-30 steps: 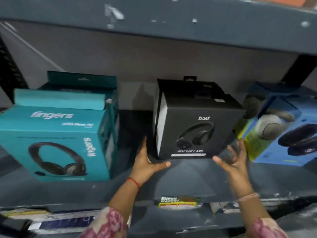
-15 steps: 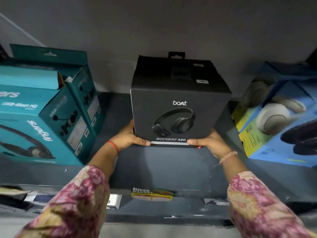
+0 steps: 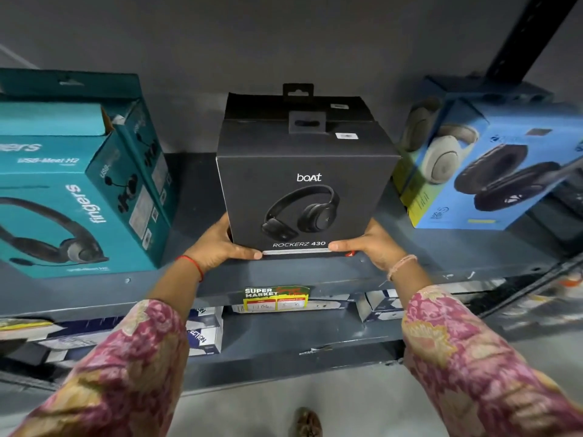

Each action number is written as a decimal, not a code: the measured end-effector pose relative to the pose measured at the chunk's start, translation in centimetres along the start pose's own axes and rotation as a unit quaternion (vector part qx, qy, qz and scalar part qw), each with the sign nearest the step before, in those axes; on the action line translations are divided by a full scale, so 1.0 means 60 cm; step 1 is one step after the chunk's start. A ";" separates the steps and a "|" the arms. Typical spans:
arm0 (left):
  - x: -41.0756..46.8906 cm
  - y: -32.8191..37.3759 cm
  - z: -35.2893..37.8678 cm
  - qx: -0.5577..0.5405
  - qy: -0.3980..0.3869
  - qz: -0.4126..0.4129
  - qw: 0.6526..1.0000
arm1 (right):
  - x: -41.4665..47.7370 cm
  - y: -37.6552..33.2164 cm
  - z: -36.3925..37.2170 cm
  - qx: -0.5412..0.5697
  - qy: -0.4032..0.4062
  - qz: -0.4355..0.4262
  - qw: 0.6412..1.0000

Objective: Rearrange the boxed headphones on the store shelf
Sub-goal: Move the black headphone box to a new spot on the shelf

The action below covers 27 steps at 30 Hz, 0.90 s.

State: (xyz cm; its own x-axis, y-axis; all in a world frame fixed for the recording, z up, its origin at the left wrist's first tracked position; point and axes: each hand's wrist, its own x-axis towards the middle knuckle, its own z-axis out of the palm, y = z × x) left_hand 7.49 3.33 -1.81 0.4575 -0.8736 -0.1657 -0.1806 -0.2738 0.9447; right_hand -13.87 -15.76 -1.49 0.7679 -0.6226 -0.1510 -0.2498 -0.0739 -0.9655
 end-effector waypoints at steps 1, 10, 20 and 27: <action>-0.002 0.002 0.000 0.002 -0.001 -0.002 1.000 | -0.001 0.001 0.001 0.003 0.000 -0.001 1.000; -0.009 0.001 0.002 -0.014 -0.019 -0.008 1.000 | -0.014 0.003 0.008 0.028 0.002 -0.013 1.000; -0.138 -0.005 0.169 0.082 0.401 0.125 0.904 | -0.117 0.066 -0.059 -0.003 0.227 -0.147 0.963; -0.003 0.096 0.412 0.001 0.148 0.141 0.979 | -0.110 0.121 -0.323 0.101 0.460 -0.168 0.866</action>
State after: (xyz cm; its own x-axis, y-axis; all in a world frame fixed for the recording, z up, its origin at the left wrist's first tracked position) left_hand -15.14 -8.03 -3.32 0.6214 -0.7598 0.1913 -0.3371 -0.0389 0.9407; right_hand -32.20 -27.31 -3.42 -0.0415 -0.9565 0.2889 0.0770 -0.2913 -0.9535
